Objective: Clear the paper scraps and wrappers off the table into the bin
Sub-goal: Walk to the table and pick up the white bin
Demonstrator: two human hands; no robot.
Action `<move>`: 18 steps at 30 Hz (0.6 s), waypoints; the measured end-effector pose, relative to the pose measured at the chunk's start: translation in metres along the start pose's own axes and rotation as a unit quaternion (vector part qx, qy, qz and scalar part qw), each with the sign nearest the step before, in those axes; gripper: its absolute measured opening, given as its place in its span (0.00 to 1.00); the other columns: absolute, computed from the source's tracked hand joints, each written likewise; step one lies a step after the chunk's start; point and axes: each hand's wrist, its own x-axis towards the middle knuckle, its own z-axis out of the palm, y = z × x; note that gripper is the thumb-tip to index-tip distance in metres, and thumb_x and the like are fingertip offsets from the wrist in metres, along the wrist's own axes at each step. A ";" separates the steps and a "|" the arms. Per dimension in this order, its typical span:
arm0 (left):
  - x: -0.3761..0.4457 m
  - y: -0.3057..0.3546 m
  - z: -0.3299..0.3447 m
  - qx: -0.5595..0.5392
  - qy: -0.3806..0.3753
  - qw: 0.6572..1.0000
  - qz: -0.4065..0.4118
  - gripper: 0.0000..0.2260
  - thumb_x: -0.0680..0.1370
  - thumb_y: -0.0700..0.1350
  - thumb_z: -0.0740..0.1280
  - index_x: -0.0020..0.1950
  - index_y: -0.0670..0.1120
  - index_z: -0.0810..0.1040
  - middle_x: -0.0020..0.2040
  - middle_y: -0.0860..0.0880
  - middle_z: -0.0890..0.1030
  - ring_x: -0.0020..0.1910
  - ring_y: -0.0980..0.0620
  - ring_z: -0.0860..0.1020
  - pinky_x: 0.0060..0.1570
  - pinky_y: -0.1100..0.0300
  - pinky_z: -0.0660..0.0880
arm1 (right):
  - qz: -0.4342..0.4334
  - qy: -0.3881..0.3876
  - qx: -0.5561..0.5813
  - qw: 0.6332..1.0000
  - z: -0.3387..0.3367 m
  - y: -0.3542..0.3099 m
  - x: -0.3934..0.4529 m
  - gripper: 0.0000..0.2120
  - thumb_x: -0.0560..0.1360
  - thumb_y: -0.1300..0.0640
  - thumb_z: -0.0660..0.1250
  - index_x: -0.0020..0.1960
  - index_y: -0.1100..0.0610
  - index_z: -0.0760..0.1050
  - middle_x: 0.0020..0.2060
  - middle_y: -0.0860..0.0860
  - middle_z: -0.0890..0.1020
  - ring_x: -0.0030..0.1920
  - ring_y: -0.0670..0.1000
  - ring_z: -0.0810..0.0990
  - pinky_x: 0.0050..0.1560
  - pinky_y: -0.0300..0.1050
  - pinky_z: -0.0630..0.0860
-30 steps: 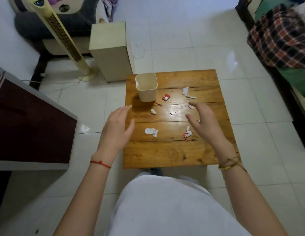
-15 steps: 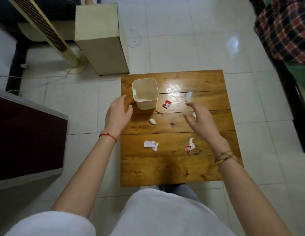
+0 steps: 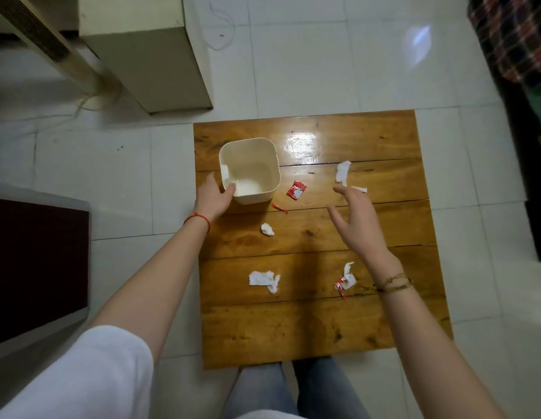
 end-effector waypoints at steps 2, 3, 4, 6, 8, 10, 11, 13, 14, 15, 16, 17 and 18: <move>0.014 -0.004 0.007 -0.035 0.001 0.999 -0.013 0.30 0.77 0.53 0.64 0.74 0.44 0.60 0.70 0.42 0.71 0.67 0.40 0.71 0.62 0.48 0.70 | 0.006 -0.007 0.001 1.000 0.012 0.006 0.005 0.19 0.78 0.55 0.64 0.67 0.59 0.70 0.63 0.54 0.76 0.66 0.52 0.71 0.68 0.48 0.67; 0.019 -0.005 0.010 -0.053 0.004 0.998 -0.016 0.28 0.76 0.52 0.64 0.73 0.44 0.63 0.68 0.42 0.73 0.65 0.41 0.72 0.59 0.50 0.71 | 0.011 -0.012 0.003 1.000 0.017 0.008 0.007 0.19 0.78 0.55 0.65 0.67 0.58 0.70 0.62 0.54 0.76 0.66 0.52 0.71 0.67 0.47 0.67; 0.022 -0.006 0.013 -0.071 0.006 0.997 -0.014 0.26 0.76 0.51 0.64 0.72 0.44 0.65 0.66 0.43 0.75 0.63 0.42 0.74 0.55 0.53 0.72 | 0.015 -0.016 0.005 1.000 0.022 0.010 0.009 0.19 0.78 0.55 0.65 0.67 0.58 0.70 0.62 0.54 0.76 0.66 0.52 0.71 0.67 0.46 0.66; 0.027 -0.007 0.018 -0.100 0.006 0.995 -0.005 0.20 0.76 0.47 0.63 0.69 0.46 0.69 0.63 0.45 0.77 0.60 0.44 0.75 0.52 0.56 0.71 | 0.022 -0.022 0.012 0.999 0.031 0.012 0.011 0.19 0.78 0.55 0.64 0.67 0.58 0.70 0.62 0.53 0.76 0.66 0.52 0.71 0.67 0.48 0.67; 0.027 -0.007 0.022 -0.115 0.008 0.993 0.001 0.17 0.78 0.45 0.61 0.67 0.47 0.71 0.62 0.45 0.77 0.59 0.45 0.75 0.52 0.56 0.72 | 0.027 -0.025 0.016 0.999 0.038 0.013 0.012 0.19 0.78 0.55 0.64 0.67 0.58 0.70 0.62 0.53 0.76 0.66 0.52 0.70 0.68 0.49 0.67; 0.024 -0.006 0.024 -0.118 0.022 0.993 0.000 0.16 0.79 0.44 0.58 0.66 0.45 0.72 0.61 0.44 0.77 0.59 0.44 0.75 0.53 0.56 0.73 | 0.030 -0.024 0.020 0.999 0.042 0.012 0.011 0.19 0.78 0.54 0.64 0.67 0.57 0.70 0.62 0.53 0.76 0.66 0.52 0.71 0.68 0.50 0.68; 0.022 -0.006 0.024 -0.118 0.028 0.993 -0.001 0.15 0.80 0.44 0.58 0.66 0.44 0.72 0.61 0.44 0.77 0.59 0.44 0.75 0.54 0.56 0.73 | 0.032 -0.023 0.021 0.999 0.043 0.011 0.010 0.19 0.78 0.54 0.64 0.67 0.57 0.70 0.62 0.53 0.76 0.66 0.52 0.71 0.67 0.50 0.68; 0.017 -0.005 0.024 -0.120 0.035 0.992 -0.003 0.15 0.80 0.43 0.57 0.66 0.44 0.72 0.61 0.43 0.77 0.60 0.44 0.75 0.58 0.52 0.74 | 0.032 -0.018 0.025 0.999 0.045 0.010 0.006 0.19 0.78 0.54 0.64 0.67 0.58 0.70 0.62 0.53 0.76 0.66 0.52 0.71 0.67 0.50 0.68; 0.014 -0.005 0.024 -0.118 0.039 0.992 -0.003 0.15 0.80 0.43 0.56 0.66 0.44 0.73 0.61 0.43 0.77 0.61 0.43 0.75 0.60 0.50 0.74 | 0.031 -0.014 0.026 0.999 0.044 0.009 0.004 0.18 0.78 0.54 0.64 0.67 0.58 0.70 0.62 0.53 0.76 0.65 0.52 0.71 0.67 0.50 0.68; 0.010 -0.005 0.024 -0.114 0.043 0.993 -0.002 0.15 0.81 0.43 0.56 0.66 0.43 0.73 0.62 0.42 0.77 0.61 0.43 0.75 0.61 0.49 0.74 | 0.030 -0.011 0.027 0.999 0.044 0.009 0.001 0.18 0.78 0.54 0.64 0.67 0.58 0.70 0.61 0.53 0.77 0.65 0.52 0.72 0.67 0.50 0.69; 0.006 -0.007 0.024 -0.110 0.046 0.993 -0.002 0.15 0.81 0.43 0.56 0.66 0.43 0.73 0.62 0.42 0.77 0.62 0.42 0.74 0.61 0.48 0.74 | 0.030 -0.008 0.026 0.999 0.043 0.008 -0.002 0.18 0.78 0.54 0.64 0.67 0.58 0.71 0.61 0.53 0.77 0.65 0.52 0.72 0.66 0.50 0.69; 0.000 -0.008 0.024 -0.109 0.047 0.993 -0.001 0.16 0.81 0.43 0.56 0.66 0.44 0.72 0.62 0.42 0.77 0.62 0.42 0.74 0.61 0.49 0.74 | 0.029 -0.006 0.024 0.999 0.042 0.008 -0.006 0.18 0.78 0.54 0.64 0.67 0.58 0.70 0.61 0.53 0.77 0.65 0.52 0.72 0.66 0.50 0.69; -0.006 -0.010 0.024 -0.108 0.047 0.993 0.002 0.16 0.81 0.43 0.56 0.67 0.44 0.72 0.63 0.43 0.77 0.62 0.43 0.74 0.60 0.51 0.74 | 0.027 -0.006 0.022 0.999 0.041 0.009 -0.011 0.18 0.78 0.54 0.64 0.67 0.58 0.70 0.61 0.53 0.77 0.64 0.52 0.72 0.66 0.50 0.69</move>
